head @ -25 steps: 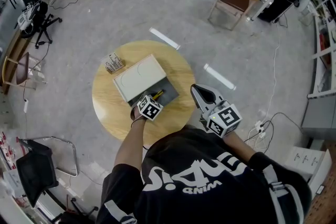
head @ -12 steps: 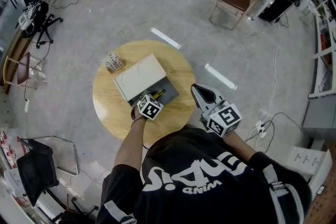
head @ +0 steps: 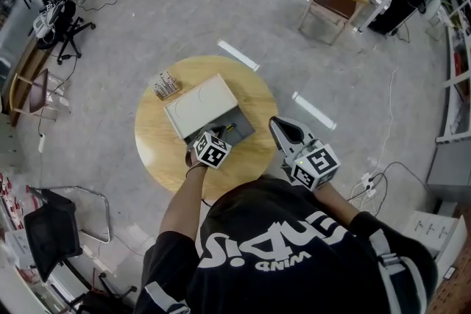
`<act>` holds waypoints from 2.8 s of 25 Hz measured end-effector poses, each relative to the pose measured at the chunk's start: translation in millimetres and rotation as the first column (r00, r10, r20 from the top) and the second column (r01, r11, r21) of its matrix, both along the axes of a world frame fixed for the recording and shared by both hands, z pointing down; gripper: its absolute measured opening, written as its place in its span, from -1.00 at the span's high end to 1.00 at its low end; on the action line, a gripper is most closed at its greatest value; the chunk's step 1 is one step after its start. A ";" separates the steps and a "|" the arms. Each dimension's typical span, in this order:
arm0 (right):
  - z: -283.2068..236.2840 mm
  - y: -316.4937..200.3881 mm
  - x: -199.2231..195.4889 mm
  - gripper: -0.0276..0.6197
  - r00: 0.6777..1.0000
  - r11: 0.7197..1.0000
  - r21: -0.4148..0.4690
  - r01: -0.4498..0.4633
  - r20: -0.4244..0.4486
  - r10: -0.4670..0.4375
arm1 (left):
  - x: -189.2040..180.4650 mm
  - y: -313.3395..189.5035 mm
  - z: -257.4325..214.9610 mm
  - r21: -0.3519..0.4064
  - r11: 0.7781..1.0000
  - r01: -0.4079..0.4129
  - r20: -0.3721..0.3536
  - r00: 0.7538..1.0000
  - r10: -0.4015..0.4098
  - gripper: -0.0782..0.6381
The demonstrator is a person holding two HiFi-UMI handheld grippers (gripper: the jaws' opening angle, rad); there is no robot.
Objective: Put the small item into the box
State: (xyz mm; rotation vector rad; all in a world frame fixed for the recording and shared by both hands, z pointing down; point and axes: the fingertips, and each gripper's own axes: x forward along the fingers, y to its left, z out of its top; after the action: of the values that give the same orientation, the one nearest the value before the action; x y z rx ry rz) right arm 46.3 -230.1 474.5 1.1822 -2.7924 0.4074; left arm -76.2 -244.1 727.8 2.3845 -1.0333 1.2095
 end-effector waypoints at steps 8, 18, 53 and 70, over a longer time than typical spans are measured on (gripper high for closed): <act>-2.2 2.9 -7.2 0.90 1.000 1.000 0.006 0.020 0.001 -0.020 | -6.4 -6.9 -62.9 0.095 0.992 0.084 -0.119 0.990 -0.072 0.75; -3.5 0.5 -12.2 0.90 0.999 0.999 0.012 0.040 0.005 -0.040 | -24.9 3.2 -192.6 0.260 0.936 0.236 -0.344 0.929 -0.139 0.75; -11.9 9.0 -27.9 0.90 0.991 0.989 0.072 0.131 -0.011 -0.130 | -79.8 84.5 -275.4 0.395 0.716 0.576 -0.662 0.719 -0.212 0.76; -11.7 13.2 -29.0 0.91 0.990 0.988 0.069 0.140 -0.010 -0.139 | -80.4 86.0 -271.7 0.380 0.729 0.569 -0.647 0.727 -0.230 0.76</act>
State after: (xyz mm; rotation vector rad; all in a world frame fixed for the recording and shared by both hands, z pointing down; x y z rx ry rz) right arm 17.3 -216.9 462.7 0.9898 -2.8842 0.2973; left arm -156.6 -158.1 456.1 2.4172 -1.7427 -0.0200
